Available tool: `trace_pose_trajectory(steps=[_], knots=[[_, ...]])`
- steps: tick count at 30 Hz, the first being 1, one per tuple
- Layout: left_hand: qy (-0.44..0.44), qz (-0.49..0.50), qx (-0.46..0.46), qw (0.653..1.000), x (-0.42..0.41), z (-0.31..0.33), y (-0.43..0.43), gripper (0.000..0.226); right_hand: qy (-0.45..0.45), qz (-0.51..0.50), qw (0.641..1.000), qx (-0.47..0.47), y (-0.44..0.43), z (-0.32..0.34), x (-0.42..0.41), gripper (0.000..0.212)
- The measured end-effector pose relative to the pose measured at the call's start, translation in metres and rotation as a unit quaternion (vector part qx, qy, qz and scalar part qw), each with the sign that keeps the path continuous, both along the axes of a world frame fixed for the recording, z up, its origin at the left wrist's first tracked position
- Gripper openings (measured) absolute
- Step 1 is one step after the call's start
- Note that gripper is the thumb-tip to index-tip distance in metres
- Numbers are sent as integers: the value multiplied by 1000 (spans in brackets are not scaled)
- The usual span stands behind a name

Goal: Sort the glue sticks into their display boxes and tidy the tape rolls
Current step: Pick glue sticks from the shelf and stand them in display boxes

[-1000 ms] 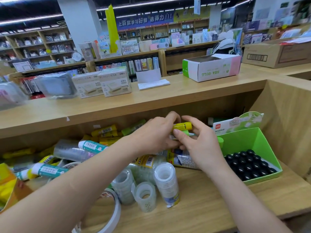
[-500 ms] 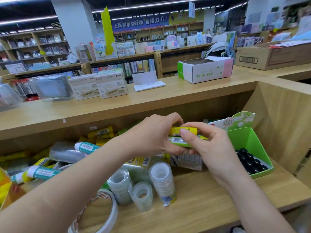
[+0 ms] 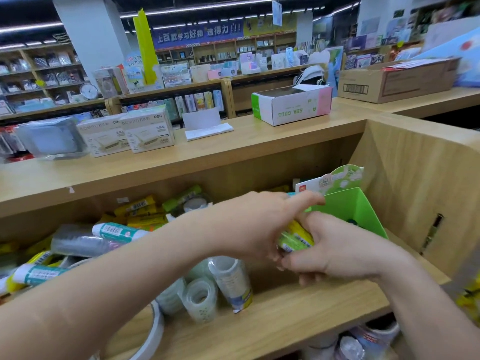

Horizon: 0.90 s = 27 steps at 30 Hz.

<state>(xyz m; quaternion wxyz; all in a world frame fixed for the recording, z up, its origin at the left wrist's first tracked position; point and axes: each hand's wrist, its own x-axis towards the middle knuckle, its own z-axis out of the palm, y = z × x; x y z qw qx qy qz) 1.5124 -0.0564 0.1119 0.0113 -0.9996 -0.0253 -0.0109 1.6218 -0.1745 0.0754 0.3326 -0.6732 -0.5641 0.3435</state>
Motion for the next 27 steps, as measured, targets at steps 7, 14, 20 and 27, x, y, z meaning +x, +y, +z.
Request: trace_pose_trajectory(steps=[7, 14, 20, 27], knots=[[34, 146, -1, 989, 7, -1, 79, 29, 129, -167, 970, 121, -15, -24, 25, 16], [169, 178, 20, 969, 39, -33, 91, 60, 207, -214, 940, 164, -9, -37, 25, 20], [196, 166, 7, 966, 58, -41, 95, 53, 235, -207, 936, 162, -3, -44, 25, 31], [234, 162, -19, 958, 72, -40, 87, 44, 288, -219, 913, 189, 2, -49, 23, 18]])
